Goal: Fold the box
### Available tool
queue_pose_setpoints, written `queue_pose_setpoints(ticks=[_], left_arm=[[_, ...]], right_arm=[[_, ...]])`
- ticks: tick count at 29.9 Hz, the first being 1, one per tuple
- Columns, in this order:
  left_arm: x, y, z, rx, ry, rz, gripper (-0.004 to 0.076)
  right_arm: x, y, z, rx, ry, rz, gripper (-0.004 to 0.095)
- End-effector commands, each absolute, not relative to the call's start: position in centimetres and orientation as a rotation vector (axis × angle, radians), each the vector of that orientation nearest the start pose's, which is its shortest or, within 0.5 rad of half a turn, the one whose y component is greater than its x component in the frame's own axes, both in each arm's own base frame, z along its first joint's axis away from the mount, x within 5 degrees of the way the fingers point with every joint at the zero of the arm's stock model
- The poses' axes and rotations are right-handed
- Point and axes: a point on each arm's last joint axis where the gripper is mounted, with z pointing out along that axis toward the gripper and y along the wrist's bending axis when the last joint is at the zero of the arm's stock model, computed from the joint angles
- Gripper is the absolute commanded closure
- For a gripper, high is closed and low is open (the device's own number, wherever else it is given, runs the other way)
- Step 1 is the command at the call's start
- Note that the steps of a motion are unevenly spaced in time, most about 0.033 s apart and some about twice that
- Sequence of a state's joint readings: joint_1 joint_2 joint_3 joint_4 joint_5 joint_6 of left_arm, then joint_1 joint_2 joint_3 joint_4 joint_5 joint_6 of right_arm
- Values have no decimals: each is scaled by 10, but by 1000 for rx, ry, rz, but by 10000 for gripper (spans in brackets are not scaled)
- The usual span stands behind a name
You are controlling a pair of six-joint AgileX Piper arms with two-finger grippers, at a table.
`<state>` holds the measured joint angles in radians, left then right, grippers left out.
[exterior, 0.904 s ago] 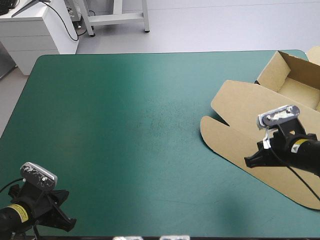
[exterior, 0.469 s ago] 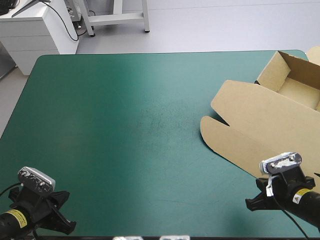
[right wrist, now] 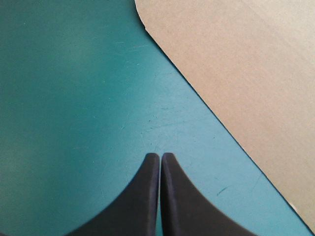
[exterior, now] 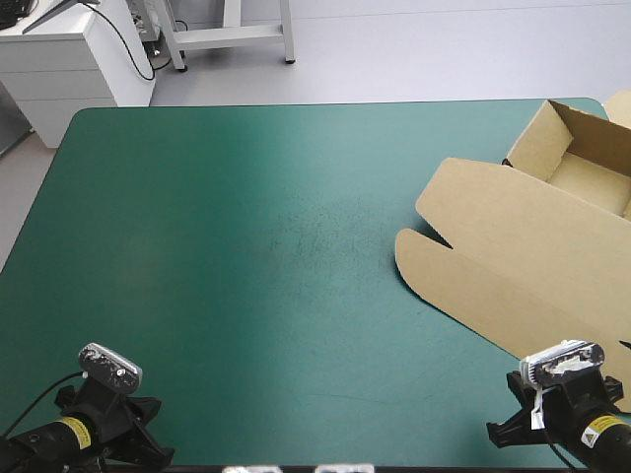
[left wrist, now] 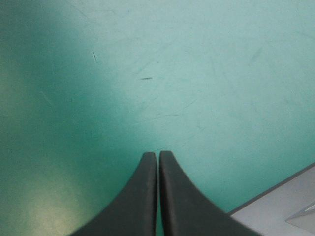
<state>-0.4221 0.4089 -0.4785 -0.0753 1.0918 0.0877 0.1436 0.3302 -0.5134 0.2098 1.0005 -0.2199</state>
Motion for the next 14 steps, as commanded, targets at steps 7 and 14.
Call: queue_pose_setpoints(ticks=[7, 14], left_arm=[[51, -32, 267, 600, 2383, -276, 731], [51, -32, 267, 600, 2383, -276, 731]], right_arm=[[45, 23, 289, -354, 2155, 226, 910], [45, 23, 289, -354, 2155, 226, 910]])
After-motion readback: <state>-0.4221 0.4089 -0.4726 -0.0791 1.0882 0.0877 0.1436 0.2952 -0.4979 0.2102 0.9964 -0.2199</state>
